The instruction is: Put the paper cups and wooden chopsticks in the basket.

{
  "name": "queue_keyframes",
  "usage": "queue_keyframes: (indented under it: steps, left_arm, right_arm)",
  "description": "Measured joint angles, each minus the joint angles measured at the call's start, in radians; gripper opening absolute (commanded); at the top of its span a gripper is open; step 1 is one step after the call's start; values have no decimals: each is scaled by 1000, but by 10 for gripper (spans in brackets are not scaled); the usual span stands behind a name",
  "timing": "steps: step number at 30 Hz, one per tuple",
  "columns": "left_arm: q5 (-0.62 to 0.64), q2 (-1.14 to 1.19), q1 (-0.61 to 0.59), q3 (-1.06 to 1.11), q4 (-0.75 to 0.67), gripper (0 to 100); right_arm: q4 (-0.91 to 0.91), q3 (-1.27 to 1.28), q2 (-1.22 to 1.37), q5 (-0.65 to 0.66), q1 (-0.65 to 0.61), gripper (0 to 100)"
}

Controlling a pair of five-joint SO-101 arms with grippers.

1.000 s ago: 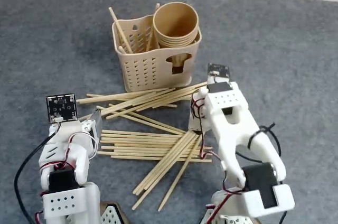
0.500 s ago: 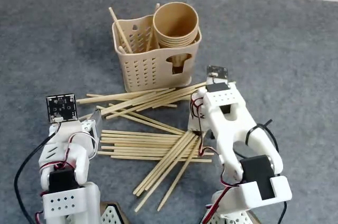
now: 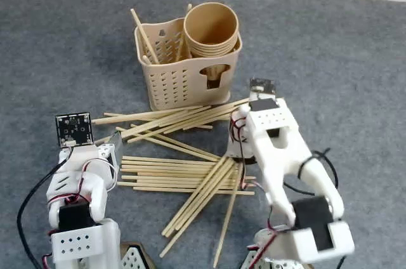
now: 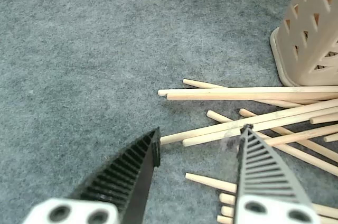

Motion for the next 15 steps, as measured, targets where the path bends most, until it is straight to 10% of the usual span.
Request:
queue_keyframes:
  steps: [15]
  left_arm:
    - [0, 0, 0, 0, 0, 235]
  right_arm:
    - [101, 5, -486, 0, 0, 6]
